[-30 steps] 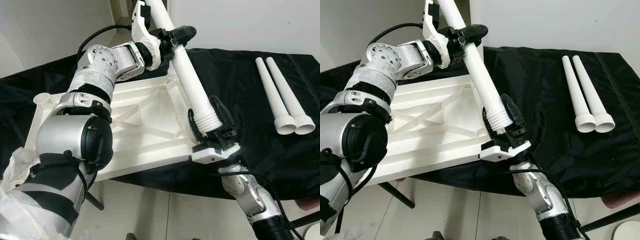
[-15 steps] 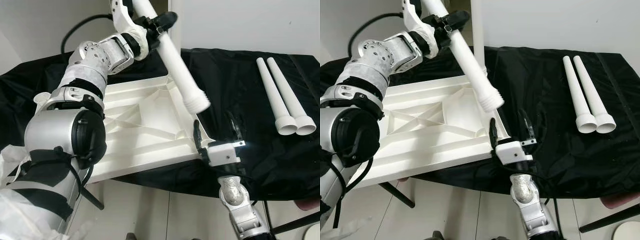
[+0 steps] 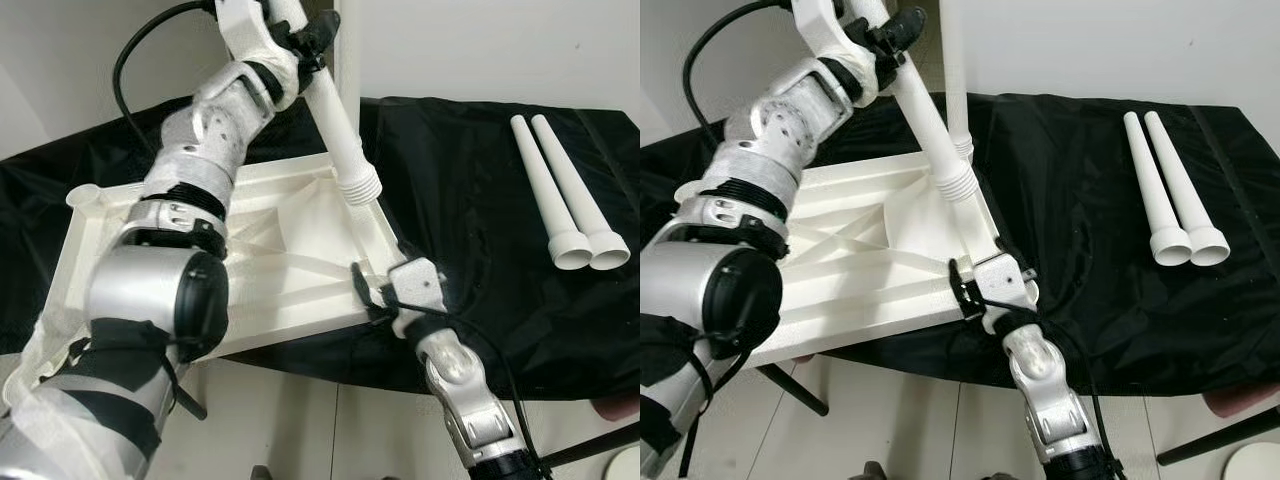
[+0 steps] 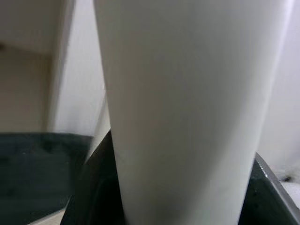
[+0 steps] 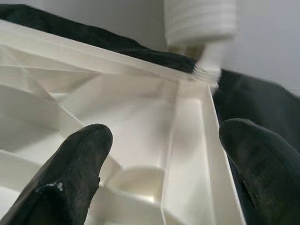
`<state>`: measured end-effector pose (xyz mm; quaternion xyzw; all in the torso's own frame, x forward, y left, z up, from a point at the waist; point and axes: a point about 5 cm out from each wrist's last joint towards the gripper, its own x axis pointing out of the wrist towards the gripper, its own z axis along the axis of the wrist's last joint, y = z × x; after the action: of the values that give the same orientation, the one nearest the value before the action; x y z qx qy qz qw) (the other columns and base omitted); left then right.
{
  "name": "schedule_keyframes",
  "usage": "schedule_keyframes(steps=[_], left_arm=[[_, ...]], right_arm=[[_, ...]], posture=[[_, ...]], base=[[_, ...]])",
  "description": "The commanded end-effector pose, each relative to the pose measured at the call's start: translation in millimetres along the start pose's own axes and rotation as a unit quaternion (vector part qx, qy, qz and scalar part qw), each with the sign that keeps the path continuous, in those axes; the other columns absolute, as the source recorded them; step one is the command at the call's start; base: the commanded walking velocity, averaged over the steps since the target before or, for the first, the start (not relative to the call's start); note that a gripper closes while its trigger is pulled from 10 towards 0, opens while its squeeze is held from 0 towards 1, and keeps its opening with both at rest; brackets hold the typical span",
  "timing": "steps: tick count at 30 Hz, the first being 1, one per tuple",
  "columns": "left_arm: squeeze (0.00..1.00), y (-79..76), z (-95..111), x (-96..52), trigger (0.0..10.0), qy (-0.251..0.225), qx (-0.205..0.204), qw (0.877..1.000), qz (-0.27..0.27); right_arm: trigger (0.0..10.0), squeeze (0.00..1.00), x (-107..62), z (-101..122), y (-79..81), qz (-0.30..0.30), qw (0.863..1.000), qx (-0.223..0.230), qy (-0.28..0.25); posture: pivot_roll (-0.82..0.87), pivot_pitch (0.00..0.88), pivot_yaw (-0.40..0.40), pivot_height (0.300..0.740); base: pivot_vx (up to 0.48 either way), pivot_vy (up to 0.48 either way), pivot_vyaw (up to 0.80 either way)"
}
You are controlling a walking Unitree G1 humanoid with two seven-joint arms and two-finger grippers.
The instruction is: Building children table
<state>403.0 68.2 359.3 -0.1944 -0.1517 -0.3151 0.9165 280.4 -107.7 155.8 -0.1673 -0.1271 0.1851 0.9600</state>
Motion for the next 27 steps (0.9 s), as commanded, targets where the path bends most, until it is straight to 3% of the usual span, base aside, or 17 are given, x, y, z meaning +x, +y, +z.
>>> schedule_keyframes(steps=[1, 7, 8, 12, 17, 21, 27], left_arm=[[0.0, -3.2, 2.4, -0.7, 10.0, -0.015, 0.035, 0.999, 0.005], [0.0, -18.9, -4.4, -1.5, 10.0, -0.032, 0.063, 0.998, -0.001], [0.0, -28.8, -10.5, -2.4, 10.0, -0.039, 0.074, 0.996, -0.004], [0.0, -39.4, -17.5, -3.4, 10.0, -0.04, 0.078, 0.996, -0.011], [0.0, -49.9, -22.1, -5.2, 10.0, -0.045, 0.078, 0.996, -0.016], [0.0, -68.8, -26.7, -7.1, 10.0, -0.045, 0.065, 0.996, -0.04], [0.0, -79.2, -29.5, -8.5, 10.0, -0.045, 0.063, 0.996, -0.055]], right_arm=[[10.0, 0.0, 3.6, 6.7, 3.3, 0.025, 1.0, -0.011, -0.002], [10.0, 0.0, 23.1, 28.7, -14.9, -0.014, 0.999, 0.007, -0.03], [10.0, 0.0, 33.4, 40.9, -24.6, -0.036, 0.998, 0.014, -0.044], [10.0, 0.0, 40.1, 48.7, -30.3, -0.046, 0.998, 0.017, -0.047], [10.0, 0.0, 44.8, 51.4, -33.5, -0.048, 0.998, 0.011, -0.04], [10.0, 0.0, 54.1, 51.7, -38.5, -0.052, 0.998, -0.01, -0.033], [10.0, 0.0, 63.2, 51.8, -41.5, -0.055, 0.998, -0.023, -0.029]], posture=[[-0.06, 0.016, 0.037, 0.74], [-0.05, 0.008, 0.023, 0.74], [-0.03, 0.002, 0.015, 0.74], [-0.03, 0.002, 0.015, 0.74], [-0.03, 0.0, 0.013, 0.74], [-0.03, 0.0, 0.013, 0.74], [-0.02, 0.0, 0.009, 0.74]], base=[[0.0, 0.0, 0.0], [0.0, 0.0, 0.0], [0.0, 0.0, 0.0], [0.0, 0.0, 0.0], [0.0, 0.0, 0.0], [0.0, 0.0, 0.0], [0.0, 0.0, 0.0]])
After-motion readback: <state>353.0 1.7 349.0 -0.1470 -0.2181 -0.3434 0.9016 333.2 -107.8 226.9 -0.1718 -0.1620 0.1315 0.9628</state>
